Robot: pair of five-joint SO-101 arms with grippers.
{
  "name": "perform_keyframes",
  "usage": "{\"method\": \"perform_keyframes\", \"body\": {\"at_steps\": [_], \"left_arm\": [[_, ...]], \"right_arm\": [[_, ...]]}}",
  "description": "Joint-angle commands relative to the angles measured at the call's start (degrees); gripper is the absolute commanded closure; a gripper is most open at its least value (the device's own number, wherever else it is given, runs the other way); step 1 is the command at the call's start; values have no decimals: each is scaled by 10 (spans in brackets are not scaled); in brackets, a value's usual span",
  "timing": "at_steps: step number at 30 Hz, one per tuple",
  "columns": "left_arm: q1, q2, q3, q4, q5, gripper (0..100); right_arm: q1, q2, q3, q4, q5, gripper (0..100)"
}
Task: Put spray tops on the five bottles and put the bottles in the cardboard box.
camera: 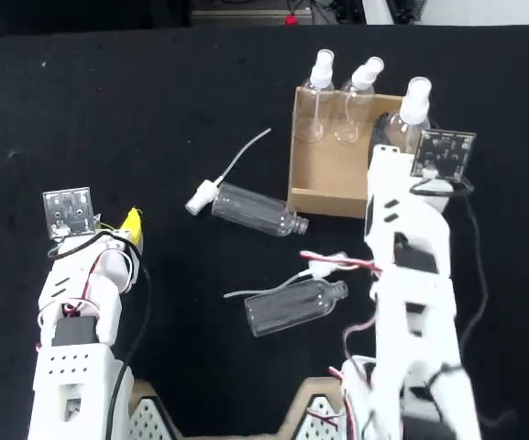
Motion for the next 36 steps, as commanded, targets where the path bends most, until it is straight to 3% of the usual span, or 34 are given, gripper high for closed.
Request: {"method": "perform_keyframes", "body": {"at_steps": [1,10,36], "left_arm": [[-5,-5,-7,-11,-2,812],[-5,-5,-7,-11,-2,812],[-5,-5,-2,-11,-2,812]], "right_arm": [[10,87,-40,-147,3,982],[12,214,-54,-281,4,980],[34,538,-320,-286,4,983]]}}
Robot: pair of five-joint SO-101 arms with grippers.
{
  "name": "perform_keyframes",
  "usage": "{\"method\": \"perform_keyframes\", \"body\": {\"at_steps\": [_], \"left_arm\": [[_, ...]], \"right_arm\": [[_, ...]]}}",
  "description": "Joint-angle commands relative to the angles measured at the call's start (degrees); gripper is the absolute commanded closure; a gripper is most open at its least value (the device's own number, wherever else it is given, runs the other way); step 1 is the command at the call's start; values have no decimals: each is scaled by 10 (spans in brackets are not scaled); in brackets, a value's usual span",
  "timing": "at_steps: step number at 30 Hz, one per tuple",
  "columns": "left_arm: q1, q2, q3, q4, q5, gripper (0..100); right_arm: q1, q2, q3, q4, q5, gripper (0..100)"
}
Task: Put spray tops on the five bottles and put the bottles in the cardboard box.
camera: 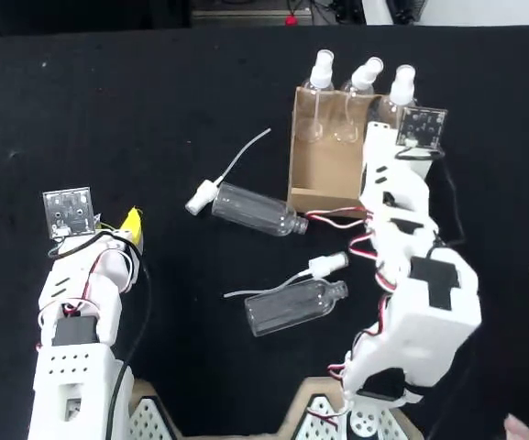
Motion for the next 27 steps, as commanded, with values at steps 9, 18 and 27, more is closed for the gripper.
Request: {"method": "perform_keyframes", "body": {"at_steps": [9,18,27], "left_arm": [[-5,-5,-1,-11,-2,812],[-5,-5,-1,-11,-2,812],[-5,-5,-1,-11,-2,812]], "right_arm": [[21,59,-108,-16,3,983],[16,115,-162,-16,3,983],[11,153,-210,-16,3,983]]}}
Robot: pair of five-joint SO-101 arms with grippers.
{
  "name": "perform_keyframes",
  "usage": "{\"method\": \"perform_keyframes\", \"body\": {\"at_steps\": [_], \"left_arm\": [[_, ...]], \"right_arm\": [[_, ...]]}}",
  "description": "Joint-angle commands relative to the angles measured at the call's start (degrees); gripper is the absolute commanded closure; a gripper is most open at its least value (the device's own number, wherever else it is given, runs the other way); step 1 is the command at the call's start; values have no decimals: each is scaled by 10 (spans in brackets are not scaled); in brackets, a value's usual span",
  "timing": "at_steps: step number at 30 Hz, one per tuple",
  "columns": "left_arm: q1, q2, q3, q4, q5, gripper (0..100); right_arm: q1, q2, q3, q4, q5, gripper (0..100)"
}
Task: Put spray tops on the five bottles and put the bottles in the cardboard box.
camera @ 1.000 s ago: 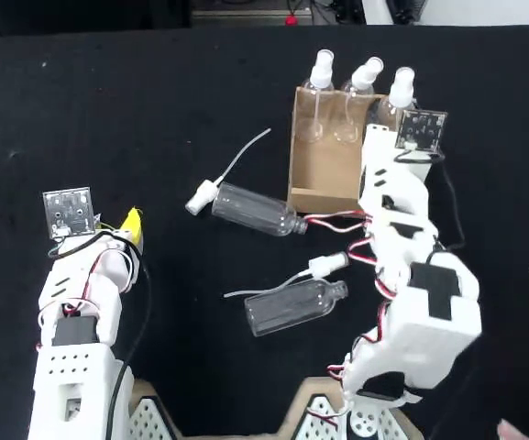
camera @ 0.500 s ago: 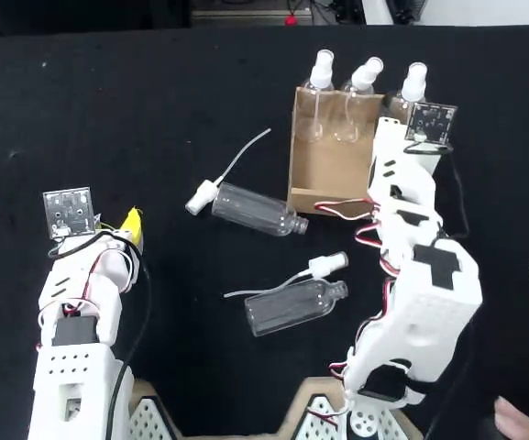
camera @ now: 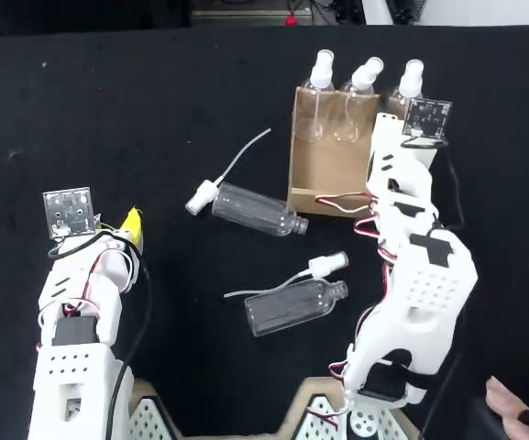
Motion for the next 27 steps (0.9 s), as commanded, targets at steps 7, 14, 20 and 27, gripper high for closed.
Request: {"method": "perform_keyframes", "body": {"at_steps": [7,14,20,27], "left_arm": [[-5,-5,-1,-11,-2,812],[-5,-5,-1,-11,-2,812],[-5,-5,-1,-11,-2,812],[-6,-5,-1,-11,-2,812]], "right_arm": [[-8,29,-68,-16,1,983],[-9,38,-73,-16,-1,983],[-13,38,-73,-15,1,983],[-20,38,-73,-16,-2,979]]}}
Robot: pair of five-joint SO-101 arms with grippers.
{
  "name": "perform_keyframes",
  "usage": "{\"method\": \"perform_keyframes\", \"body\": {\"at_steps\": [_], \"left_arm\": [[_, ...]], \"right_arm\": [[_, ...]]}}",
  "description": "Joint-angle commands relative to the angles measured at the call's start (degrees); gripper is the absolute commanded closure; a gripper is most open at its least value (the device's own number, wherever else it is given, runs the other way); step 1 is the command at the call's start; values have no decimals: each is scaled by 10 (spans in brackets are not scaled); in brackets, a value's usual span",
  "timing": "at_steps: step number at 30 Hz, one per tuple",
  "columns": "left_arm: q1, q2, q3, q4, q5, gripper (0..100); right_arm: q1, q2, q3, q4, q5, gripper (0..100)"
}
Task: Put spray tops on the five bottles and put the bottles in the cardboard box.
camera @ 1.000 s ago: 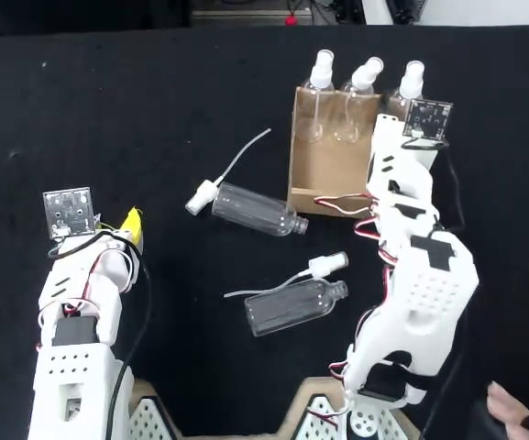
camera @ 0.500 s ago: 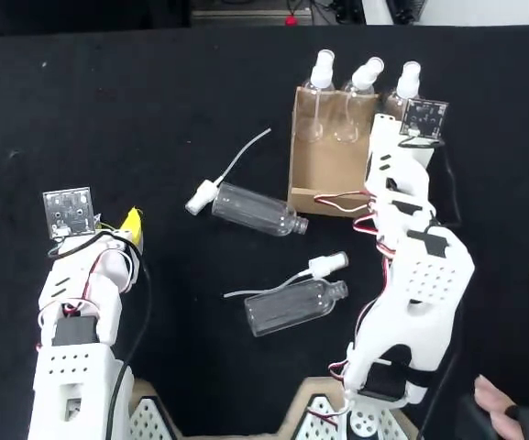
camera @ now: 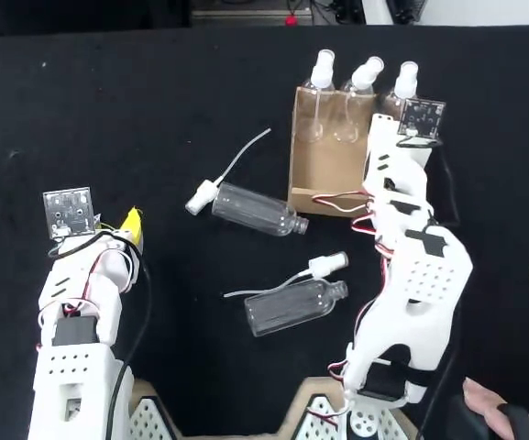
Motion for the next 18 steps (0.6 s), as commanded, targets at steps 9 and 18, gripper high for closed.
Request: {"method": "perform_keyframes", "body": {"at_steps": [9,18], "left_arm": [[-6,-5,-1,-11,-2,812],[-6,-5,0,-11,-2,812]], "right_arm": [[-14,-11,-29,-14,-1,816],[-14,-15,-29,-16,2,772]]}}
